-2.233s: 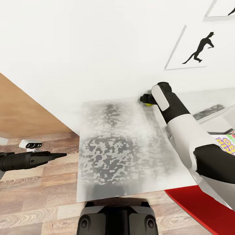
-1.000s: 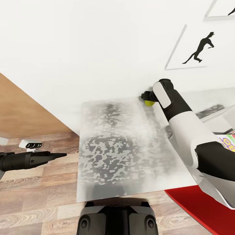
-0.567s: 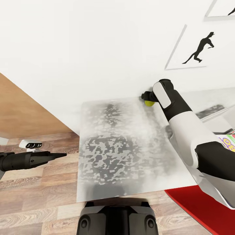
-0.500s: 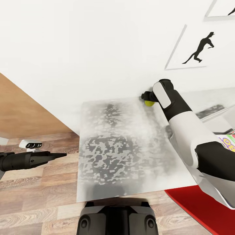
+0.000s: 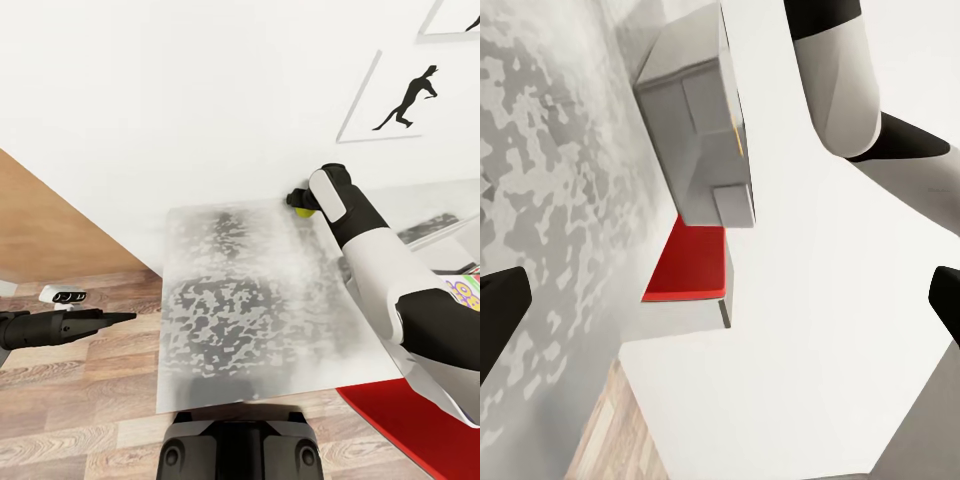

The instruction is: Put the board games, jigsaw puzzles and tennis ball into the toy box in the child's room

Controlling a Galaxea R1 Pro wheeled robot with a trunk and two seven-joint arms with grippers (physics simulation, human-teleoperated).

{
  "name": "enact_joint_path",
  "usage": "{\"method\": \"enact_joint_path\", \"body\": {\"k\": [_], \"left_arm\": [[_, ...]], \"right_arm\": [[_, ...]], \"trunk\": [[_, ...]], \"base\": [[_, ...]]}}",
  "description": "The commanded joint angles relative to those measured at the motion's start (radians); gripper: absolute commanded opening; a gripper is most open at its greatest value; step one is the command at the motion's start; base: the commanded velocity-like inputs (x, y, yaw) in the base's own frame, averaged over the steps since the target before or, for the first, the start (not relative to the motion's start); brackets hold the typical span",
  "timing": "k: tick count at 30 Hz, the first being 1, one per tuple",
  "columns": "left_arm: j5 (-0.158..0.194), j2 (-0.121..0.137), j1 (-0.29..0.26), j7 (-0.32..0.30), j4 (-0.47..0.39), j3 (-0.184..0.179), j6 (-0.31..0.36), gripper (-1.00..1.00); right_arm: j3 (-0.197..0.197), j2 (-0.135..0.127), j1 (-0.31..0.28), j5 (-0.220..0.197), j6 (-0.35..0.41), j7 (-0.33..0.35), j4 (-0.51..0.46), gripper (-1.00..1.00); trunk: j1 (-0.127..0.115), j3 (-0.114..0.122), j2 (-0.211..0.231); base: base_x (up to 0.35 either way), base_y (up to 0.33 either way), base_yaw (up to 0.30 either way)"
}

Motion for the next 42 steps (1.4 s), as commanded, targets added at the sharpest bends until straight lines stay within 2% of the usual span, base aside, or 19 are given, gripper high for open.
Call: {"method": "enact_joint_path", "body": {"k": [1,12,13,42], "left_arm": [[0.0,0.0,0.0,-0.003,0.0,0.0,0.011,1.0],[0.0,0.0,0.0,-0.003,0.0,0.0,0.011,1.0],[0.0,0.0,0.0,-0.003,0.0,0.0,0.011,1.0],[0.0,0.001,0.0,-0.003,0.0,0.0,0.011,1.0]], "right_arm": [[0.003,-0.001,-0.001,-0.01,0.001,-0.01,0.0,1.0],[0.002,-0.004,-0.001,-0.01,0.001,-0.01,0.001,1.0],[0.002,-0.004,-0.001,-0.01,0.001,-0.01,0.001,-1.0],[0.002,-0.011,-0.001,-0.011,0.004,-0.01,-0.008,-1.0]], "trunk": [[0.001,-0.001,-0.002],[0.001,-0.001,-0.002],[0.001,-0.001,-0.002],[0.001,-0.001,-0.002]], "base": [[0.0,0.0,0.0],[0.0,0.0,0.0],[0.0,0.0,0.0],[0.0,0.0,0.0]]}}
